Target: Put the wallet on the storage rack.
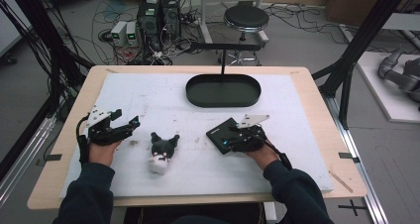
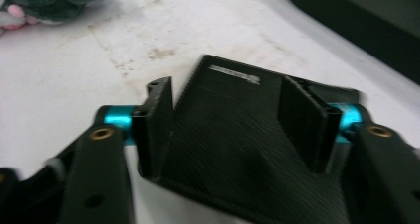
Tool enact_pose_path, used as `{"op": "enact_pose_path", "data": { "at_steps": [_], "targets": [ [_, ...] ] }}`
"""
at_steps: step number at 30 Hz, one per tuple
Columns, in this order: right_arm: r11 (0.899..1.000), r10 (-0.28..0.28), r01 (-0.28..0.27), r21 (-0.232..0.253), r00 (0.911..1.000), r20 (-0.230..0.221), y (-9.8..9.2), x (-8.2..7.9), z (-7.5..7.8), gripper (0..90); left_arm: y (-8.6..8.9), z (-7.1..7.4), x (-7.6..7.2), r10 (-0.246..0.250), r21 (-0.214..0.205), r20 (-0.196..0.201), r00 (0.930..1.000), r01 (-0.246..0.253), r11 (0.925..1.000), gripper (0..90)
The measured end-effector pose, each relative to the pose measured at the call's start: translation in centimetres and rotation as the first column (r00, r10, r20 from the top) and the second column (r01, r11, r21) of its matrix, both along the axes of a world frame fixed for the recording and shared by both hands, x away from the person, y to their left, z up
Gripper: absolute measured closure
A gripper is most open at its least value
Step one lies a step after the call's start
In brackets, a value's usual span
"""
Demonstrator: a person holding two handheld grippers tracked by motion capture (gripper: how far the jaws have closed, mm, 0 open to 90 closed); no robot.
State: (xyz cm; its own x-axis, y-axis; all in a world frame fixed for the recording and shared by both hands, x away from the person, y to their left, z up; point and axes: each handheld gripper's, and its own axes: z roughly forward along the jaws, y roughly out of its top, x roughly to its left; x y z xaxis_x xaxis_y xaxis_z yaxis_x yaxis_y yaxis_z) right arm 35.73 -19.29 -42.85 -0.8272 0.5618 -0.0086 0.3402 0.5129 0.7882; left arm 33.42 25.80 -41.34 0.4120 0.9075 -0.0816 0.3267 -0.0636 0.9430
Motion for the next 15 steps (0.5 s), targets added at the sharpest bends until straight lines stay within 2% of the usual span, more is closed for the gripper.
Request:
{"op": "enact_pose_path", "data": {
  "at_steps": [2, 3, 4, 5, 6, 7, 8, 9, 11, 13, 15],
  "targets": [
    [0.999, 0.033, -0.033, -0.026, 0.9994, -0.014, 1.9, 0.0, -0.8, 33.7, 0.0, 0.0, 0.0, 0.003, 0.004, -0.002, 1.0000, -0.003, 1.0000, 26.7],
    [0.999, 0.033, -0.033, -0.026, 0.9994, -0.014, 1.9, 0.0, -0.8, 33.7, 0.0, -0.1, 0.0, 0.004, 0.004, -0.002, 1.0000, -0.004, 1.0000, 26.7],
    [0.998, 0.046, -0.047, -0.047, 0.9988, -0.018, 2.5, 0.0, -1.1, 33.8, 0.0, -0.1, 0.1, 0.003, 0.005, -0.003, 1.0000, -0.003, 1.0000, 26.7],
    [0.993, 0.060, -0.060, -0.098, 0.9982, 0.000, 3.1, -0.1, -1.5, 33.5, 0.0, -0.1, 0.1, 0.003, 0.009, -0.005, 1.0000, -0.003, 1.0000, 26.8],
    [0.986, 0.075, -0.064, -0.156, 0.9952, 0.062, 3.5, -0.4, -1.6, 39.4, 0.0, -0.1, 0.1, 0.004, 0.010, -0.005, 1.0000, -0.004, 0.9999, 27.0],
    [0.980, 0.081, -0.061, -0.192, 0.9917, 0.100, 3.5, -0.6, -1.6, 43.1, 0.0, -0.1, 0.1, 0.004, 0.011, -0.006, 1.0000, -0.004, 0.9999, 27.1],
    [0.979, 0.083, -0.063, -0.195, 0.9918, 0.097, 3.4, -0.5, -1.5, 44.3, 0.1, -0.2, 0.1, 0.004, 0.012, -0.006, 1.0000, -0.004, 0.9999, 27.1],
    [0.974, 0.094, -0.070, -0.217, 0.9903, 0.103, 3.0, -0.6, -1.3, 50.6, 0.1, -0.2, 0.1, 0.006, 0.009, -0.007, 1.0000, -0.006, 0.9999, 27.1],
    [0.974, 0.093, -0.070, -0.216, 0.9908, 0.099, 2.8, -0.7, -1.2, 53.8, 0.2, -0.2, 0.1, 0.009, 0.009, -0.007, 0.9999, -0.009, 0.9999, 27.1],
    [0.977, 0.090, -0.075, -0.198, 0.9938, 0.066, 1.7, -0.6, -0.8, 64.2, 0.3, -0.2, 0.0, 0.011, 0.006, -0.008, 0.9999, -0.011, 0.9999, 27.1],
    [0.977, 0.091, -0.077, -0.201, 0.9937, 0.064, 1.4, -0.7, -0.8, 66.7, 0.3, -0.2, 0.0, 0.015, 0.003, -0.008, 0.9999, -0.015, 0.9999, 27.2]
  ]
}}
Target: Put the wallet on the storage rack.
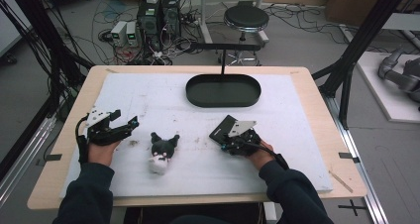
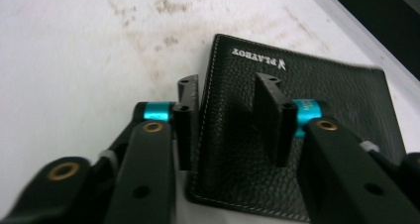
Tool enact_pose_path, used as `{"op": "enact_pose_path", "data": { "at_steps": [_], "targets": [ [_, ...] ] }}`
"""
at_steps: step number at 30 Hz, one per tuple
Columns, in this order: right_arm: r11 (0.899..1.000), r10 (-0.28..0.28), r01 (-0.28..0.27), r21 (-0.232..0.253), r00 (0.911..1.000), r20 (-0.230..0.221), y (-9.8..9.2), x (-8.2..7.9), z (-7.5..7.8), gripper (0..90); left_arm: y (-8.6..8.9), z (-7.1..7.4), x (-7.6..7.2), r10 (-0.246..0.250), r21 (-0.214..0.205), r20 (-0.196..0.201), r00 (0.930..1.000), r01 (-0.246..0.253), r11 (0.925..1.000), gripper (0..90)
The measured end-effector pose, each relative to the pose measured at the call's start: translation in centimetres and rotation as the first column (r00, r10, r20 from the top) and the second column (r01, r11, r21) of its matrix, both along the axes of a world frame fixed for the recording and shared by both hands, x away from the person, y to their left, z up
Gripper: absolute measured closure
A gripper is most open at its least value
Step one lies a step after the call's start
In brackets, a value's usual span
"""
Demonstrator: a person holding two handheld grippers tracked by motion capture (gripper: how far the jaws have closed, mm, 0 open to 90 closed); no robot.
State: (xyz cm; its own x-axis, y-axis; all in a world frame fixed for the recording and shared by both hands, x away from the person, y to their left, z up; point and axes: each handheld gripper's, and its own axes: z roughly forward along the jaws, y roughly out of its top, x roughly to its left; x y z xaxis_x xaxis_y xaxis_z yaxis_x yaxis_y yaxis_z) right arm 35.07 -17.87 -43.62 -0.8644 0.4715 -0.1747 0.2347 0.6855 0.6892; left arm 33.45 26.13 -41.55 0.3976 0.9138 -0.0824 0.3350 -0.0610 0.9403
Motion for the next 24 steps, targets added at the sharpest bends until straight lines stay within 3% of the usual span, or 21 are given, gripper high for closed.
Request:
{"op": "enact_pose_path", "data": {
  "at_steps": [5, 7, 8, 9, 12, 14, 15, 16, 18, 19, 20, 21, 22, 23, 24],
  "targets": [
    [1.000, 0.025, -0.025, 0.000, 0.9988, -0.043, -2.0, 0.1, 0.4, 75.4, 0.2, 0.0, 0.0, 0.008, 0.001, 0.001, 1.0000, -0.008, 1.0000, 27.2],
    [0.998, 0.056, -0.057, -0.001, 0.9963, -0.064, -2.7, 0.1, 0.6, 78.9, 0.3, 0.0, 0.0, 0.010, 0.000, 0.000, 1.0000, -0.010, 1.0000, 27.2],
    [0.996, 0.090, -0.091, -0.006, 0.9919, -0.089, -4.1, 0.3, 0.8, 81.0, 0.3, 0.0, 0.0, 0.012, 0.001, 0.000, 0.9999, -0.012, 0.9999, 27.2],
    [0.996, 0.090, -0.091, -0.006, 0.9919, -0.089, -4.1, 0.3, 0.8, 81.0, 0.4, -0.1, 0.0, 0.013, -0.001, -0.001, 0.9999, -0.013, 0.9999, 27.2],
    [0.988, 0.139, -0.144, -0.050, 0.9871, -0.079, -6.8, 0.2, 1.1, 80.9, 0.5, -0.1, 0.0, 0.016, -0.003, -0.001, 0.9999, -0.016, 0.9999, 27.2],
    [0.991, 0.104, -0.110, -0.072, 0.9911, -0.083, -8.8, 0.3, 1.3, 81.7, 0.5, -0.1, 0.1, 0.019, -0.005, 0.001, 0.9998, -0.019, 0.9998, 27.2],
    [0.994, 0.049, -0.057, -0.094, 0.9956, -0.080, -10.1, 0.5, 1.4, 81.6, 0.5, -0.1, 0.1, 0.020, -0.004, 0.001, 0.9998, -0.020, 0.9998, 27.2],
    [0.994, 0.049, -0.057, -0.094, 0.9956, -0.080, -10.1, 0.5, 1.4, 81.6, 0.5, -0.1, 0.1, 0.020, -0.004, 0.001, 0.9998, -0.020, 0.9998, 27.2],
    [0.997, -0.033, 0.025, -0.078, 0.9949, -0.095, -11.4, 0.8, 1.7, 63.2, 0.5, -0.1, 0.1, 0.019, -0.004, -0.001, 0.9998, -0.019, 0.9998, 27.2],
    [0.995, -0.090, 0.086, -0.043, 0.9900, -0.109, -11.8, 0.9, 1.8, 59.9, 0.5, -0.1, 0.1, 0.018, -0.001, -0.001, 0.9998, -0.018, 0.9998, 27.3],
    [0.994, -0.111, 0.109, -0.023, 0.9886, -0.102, -11.8, 0.9, 1.9, 55.1, 0.5, -0.1, 0.1, 0.016, -0.001, -0.003, 0.9999, -0.016, 0.9999, 27.3],
    [0.990, -0.140, 0.141, 0.005, 0.9866, -0.084, -11.6, 0.9, 2.0, 47.0, 0.4, -0.1, 0.2, 0.018, -0.004, -0.003, 0.9998, -0.018, 0.9998, 27.4],
    [0.980, -0.192, 0.195, 0.042, 0.9788, -0.072, -11.1, 0.9, 2.1, 41.6, 0.4, -0.1, 0.2, 0.017, -0.002, -0.002, 0.9999, -0.017, 0.9999, 27.4],
    [0.973, -0.220, 0.224, 0.059, 0.9733, -0.064, -10.7, 1.0, 2.1, 40.1, 0.3, -0.1, 0.2, 0.014, 0.000, -0.003, 0.9999, -0.014, 0.9999, 27.4],
    [0.959, -0.266, 0.269, 0.091, 0.9629, -0.044, -9.2, 1.1, 2.1, 39.4, 0.3, -0.1, 0.2, 0.013, 0.002, -0.003, 0.9999, -0.013, 0.9999, 27.5]
  ]
}}
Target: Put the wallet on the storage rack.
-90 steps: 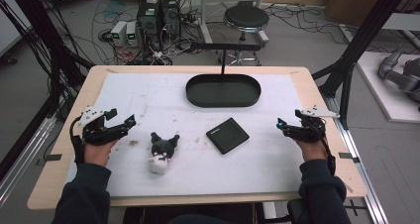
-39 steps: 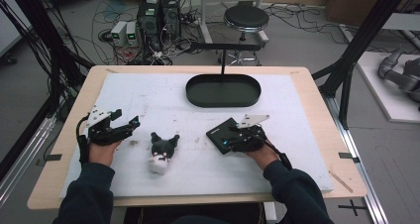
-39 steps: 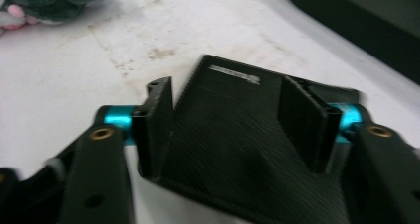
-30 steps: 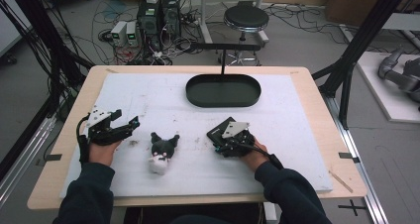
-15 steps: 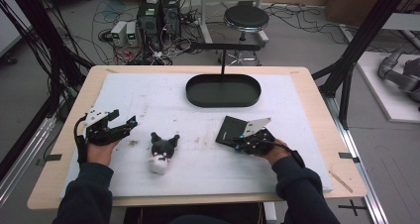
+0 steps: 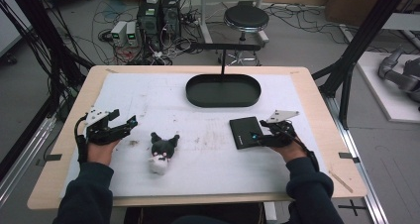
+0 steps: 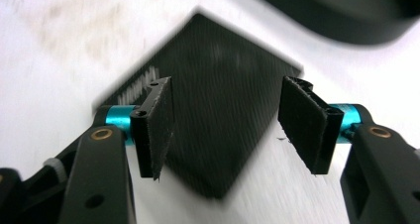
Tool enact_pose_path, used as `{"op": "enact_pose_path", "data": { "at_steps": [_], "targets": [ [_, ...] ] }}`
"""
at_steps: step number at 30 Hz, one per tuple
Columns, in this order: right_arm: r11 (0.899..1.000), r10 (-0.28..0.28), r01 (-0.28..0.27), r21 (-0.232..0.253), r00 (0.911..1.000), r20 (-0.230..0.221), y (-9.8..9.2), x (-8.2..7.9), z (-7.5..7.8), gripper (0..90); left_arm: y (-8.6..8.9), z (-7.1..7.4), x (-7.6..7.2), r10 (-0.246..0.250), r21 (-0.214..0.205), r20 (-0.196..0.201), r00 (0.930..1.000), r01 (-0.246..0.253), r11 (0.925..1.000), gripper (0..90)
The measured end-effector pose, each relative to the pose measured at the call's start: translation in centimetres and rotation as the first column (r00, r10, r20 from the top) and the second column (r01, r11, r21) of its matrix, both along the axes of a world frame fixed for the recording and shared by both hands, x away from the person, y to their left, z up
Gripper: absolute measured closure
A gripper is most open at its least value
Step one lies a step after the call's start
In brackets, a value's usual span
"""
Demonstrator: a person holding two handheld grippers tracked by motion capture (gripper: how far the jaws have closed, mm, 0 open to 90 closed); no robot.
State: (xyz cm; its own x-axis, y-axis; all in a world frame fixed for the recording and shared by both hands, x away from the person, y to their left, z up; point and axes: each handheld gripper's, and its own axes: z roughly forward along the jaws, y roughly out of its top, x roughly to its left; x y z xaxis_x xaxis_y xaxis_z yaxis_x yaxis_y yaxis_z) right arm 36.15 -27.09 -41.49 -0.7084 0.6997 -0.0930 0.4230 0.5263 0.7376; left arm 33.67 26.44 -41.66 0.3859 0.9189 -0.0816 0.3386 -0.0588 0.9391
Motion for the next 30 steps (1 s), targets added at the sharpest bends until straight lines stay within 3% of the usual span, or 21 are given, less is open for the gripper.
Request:
{"op": "enact_pose_path", "data": {
  "at_steps": [1, 3, 5, 6, 7, 8, 9, 11, 12, 13, 15, 25, 27, 28, 30],
  "targets": [
    [1.000, 0.000, 0.000, 0.000, 1.0000, 0.000, 0.0, 0.0, 0.0, 39.4, 0.0, 0.0, 0.0, -0.001, 0.001, 0.001, 1.0000, 0.001, 1.0000, 27.5],
    [0.998, -0.053, 0.053, 0.029, 0.9986, 0.000, 1.7, 0.1, -0.1, 34.4, -0.1, 0.0, 0.0, -0.002, -0.001, 0.000, 1.0000, 0.002, 1.0000, 27.5],
    [0.998, -0.059, 0.059, 0.028, 0.9982, 0.009, 3.6, 0.1, -0.4, 35.2, 0.0, 0.0, 0.0, -0.002, 0.002, 0.000, 1.0000, 0.002, 1.0000, 27.5],
    [0.999, -0.043, 0.043, -0.003, 0.9990, 0.016, 5.4, 0.1, -0.9, 35.4, 0.0, 0.0, 0.0, -0.001, -0.001, 0.000, 1.0000, 0.001, 1.0000, 27.5],
    [0.999, -0.043, 0.043, -0.003, 0.9990, 0.016, 5.4, 0.1, -0.9, 35.4, 0.0, 0.0, 0.0, 0.000, 0.000, -0.001, 1.0000, 0.000, 1.0000, 27.5],
    [0.998, -0.040, 0.040, -0.047, 0.9992, -0.002, 6.7, 0.2, -1.5, 38.7, 0.0, 0.0, -0.1, 0.002, -0.002, -0.001, 1.0000, -0.002, 1.0000, 27.5],
    [0.998, -0.040, 0.040, -0.047, 0.9992, -0.002, 6.7, 0.2, -1.5, 38.7, 0.1, 0.0, -0.1, 0.003, -0.003, 0.001, 1.0000, -0.003, 1.0000, 27.5],
    [0.991, -0.038, 0.037, -0.125, 0.9992, -0.007, 7.4, 0.4, -2.0, 49.8, 0.1, 0.0, -0.1, 0.003, -0.001, 0.001, 1.0000, -0.003, 1.0000, 27.5],
    [0.988, -0.029, 0.029, -0.149, 0.9996, 0.004, 7.4, 0.4, -2.1, 50.5, 0.2, 0.0, -0.2, 0.004, -0.001, 0.000, 1.0000, -0.004, 1.0000, 27.5],
    [0.989, -0.028, 0.027, -0.142, 0.9996, -0.003, 7.3, 0.5, -2.0, 53.3, 0.2, 0.0, -0.2, 0.003, -0.002, 0.000, 1.0000, -0.003, 1.0000, 27.5],
    [0.985, -0.026, 0.026, -0.172, 0.9997, 0.005, 7.1, 0.3, -1.8, 72.2, 0.3, 0.0, -0.2, 0.007, -0.004, -0.001, 1.0000, -0.007, 1.0000, 27.5],
    [0.975, -0.041, 0.039, -0.219, 0.9991, -0.005, 7.5, -0.1, -1.1, 85.9, 0.4, 0.0, -0.3, 0.007, -0.009, 0.001, 1.0000, -0.007, 0.9999, 27.5],
    [0.981, -0.041, 0.038, -0.192, 0.9991, -0.014, 7.2, 0.0, -0.9, 90.0, 0.4, 0.0, -0.3, 0.008, -0.010, -0.001, 1.0000, -0.008, 0.9999, 27.5],
    [0.988, -0.038, 0.035, -0.149, 0.9991, -0.017, 6.8, 0.0, -0.6, 90.0, 0.4, 0.0, -0.3, 0.009, -0.013, -0.001, 1.0000, -0.009, 0.9999, 27.5],
    [0.991, -0.041, 0.038, -0.130, 0.9989, -0.022, 6.6, -0.1, -0.4, 90.0, 0.4, 0.0, -0.2, 0.005, -0.010, -0.001, 1.0000, -0.005, 0.9999, 27.5]
  ]
}}
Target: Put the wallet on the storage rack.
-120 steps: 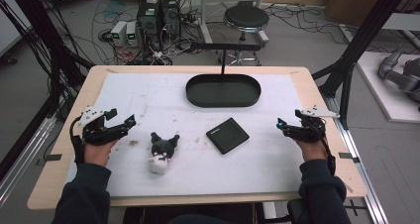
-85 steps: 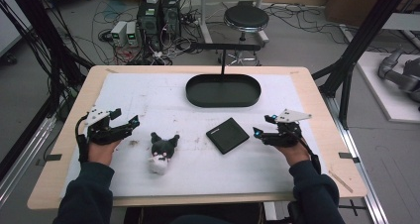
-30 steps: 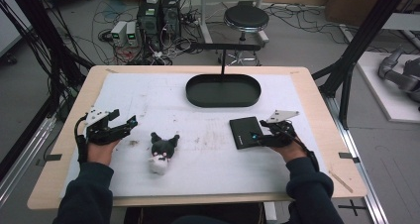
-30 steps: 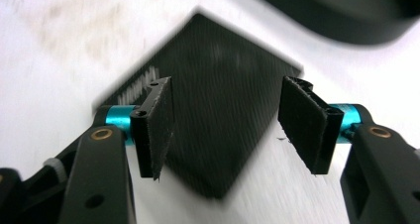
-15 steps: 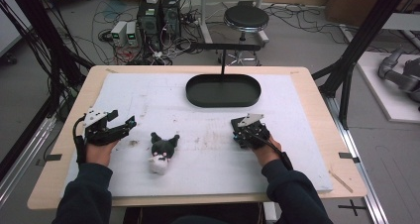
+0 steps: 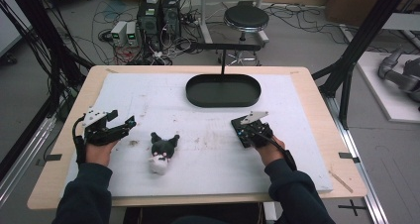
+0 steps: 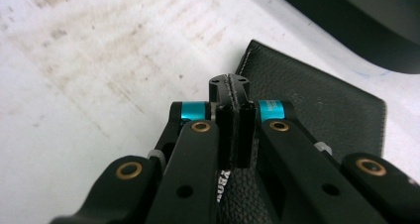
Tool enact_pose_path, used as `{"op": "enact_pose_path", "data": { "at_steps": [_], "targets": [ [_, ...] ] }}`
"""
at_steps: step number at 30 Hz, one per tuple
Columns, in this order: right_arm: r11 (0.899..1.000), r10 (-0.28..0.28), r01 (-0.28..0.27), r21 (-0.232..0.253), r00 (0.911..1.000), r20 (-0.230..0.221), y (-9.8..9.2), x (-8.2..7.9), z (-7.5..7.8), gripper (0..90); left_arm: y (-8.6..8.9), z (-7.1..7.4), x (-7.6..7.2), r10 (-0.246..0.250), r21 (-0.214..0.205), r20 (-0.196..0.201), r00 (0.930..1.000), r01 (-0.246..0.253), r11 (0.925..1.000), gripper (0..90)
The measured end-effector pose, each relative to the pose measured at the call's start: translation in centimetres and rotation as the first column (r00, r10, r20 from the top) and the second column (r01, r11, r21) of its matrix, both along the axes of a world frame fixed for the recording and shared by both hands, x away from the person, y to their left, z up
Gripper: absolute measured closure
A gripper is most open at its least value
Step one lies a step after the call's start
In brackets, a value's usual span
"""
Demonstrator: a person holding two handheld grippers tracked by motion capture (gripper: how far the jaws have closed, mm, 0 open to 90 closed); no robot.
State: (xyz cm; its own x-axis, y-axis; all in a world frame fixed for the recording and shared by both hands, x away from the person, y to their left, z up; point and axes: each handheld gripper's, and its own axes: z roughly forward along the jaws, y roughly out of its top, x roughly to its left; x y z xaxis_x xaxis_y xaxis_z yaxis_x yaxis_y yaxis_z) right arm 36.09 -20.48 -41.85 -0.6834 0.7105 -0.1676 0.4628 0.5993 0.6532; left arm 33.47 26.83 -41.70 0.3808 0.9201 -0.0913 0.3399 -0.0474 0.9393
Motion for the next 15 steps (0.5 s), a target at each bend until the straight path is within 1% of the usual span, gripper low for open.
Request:
{"op": "enact_pose_path", "data": {
  "at_steps": [3, 6, 7, 8, 10, 11, 12, 13, 15],
  "targets": [
    [0.999, -0.013, 0.013, 0.040, 0.9999, 0.008, -0.7, 0.0, 0.5, 90.0, -0.1, 0.0, 0.0, -0.001, 0.003, -0.002, 1.0000, 0.001, 1.0000, 27.6],
    [0.999, -0.016, 0.015, 0.041, 0.9997, 0.017, -1.0, 0.0, 0.6, 90.0, -0.1, 0.0, 0.0, -0.002, 0.003, 0.000, 1.0000, 0.002, 1.0000, 27.6],
    [0.999, -0.004, 0.004, 0.039, 0.9998, 0.017, -0.9, 0.0, 0.5, 76.3, -0.1, 0.0, 0.0, -0.004, 0.003, -0.001, 1.0000, 0.004, 1.0000, 27.6],
    [1.000, -0.005, 0.004, 0.022, 0.9996, 0.028, -0.7, -0.1, 0.3, 66.9, -0.2, 0.0, 0.0, -0.002, 0.003, -0.001, 1.0000, 0.002, 1.0000, 27.6],
    [0.999, -0.013, 0.013, -0.032, 0.9998, 0.012, -0.1, 0.0, -0.5, 57.2, -0.2, 0.0, 0.0, -0.003, 0.002, -0.001, 1.0000, 0.003, 1.0000, 27.6],
    [0.997, -0.018, 0.018, -0.080, 0.9998, 0.004, 0.2, 0.1, -0.9, 57.4, -0.1, 0.0, 0.0, -0.004, 0.002, -0.001, 1.0000, 0.004, 1.0000, 27.6],
    [0.993, -0.006, 0.008, -0.120, 0.9998, 0.017, 0.4, 0.1, -1.3, 57.8, -0.1, 0.0, 0.0, -0.003, -0.001, 0.000, 1.0000, 0.003, 1.0000, 27.6],
    [0.989, 0.002, 0.003, -0.146, 0.9994, 0.033, 0.7, -0.1, -1.3, 60.6, -0.1, 0.0, 0.0, -0.003, -0.001, -0.001, 1.0000, 0.003, 1.0000, 27.6],
    [0.988, 0.007, -0.002, -0.156, 0.9995, 0.029, 0.9, -0.3, -1.2, 69.3, -0.1, 0.0, 0.0, -0.002, 0.000, -0.001, 1.0000, 0.002, 1.0000, 27.6]
  ]
}}
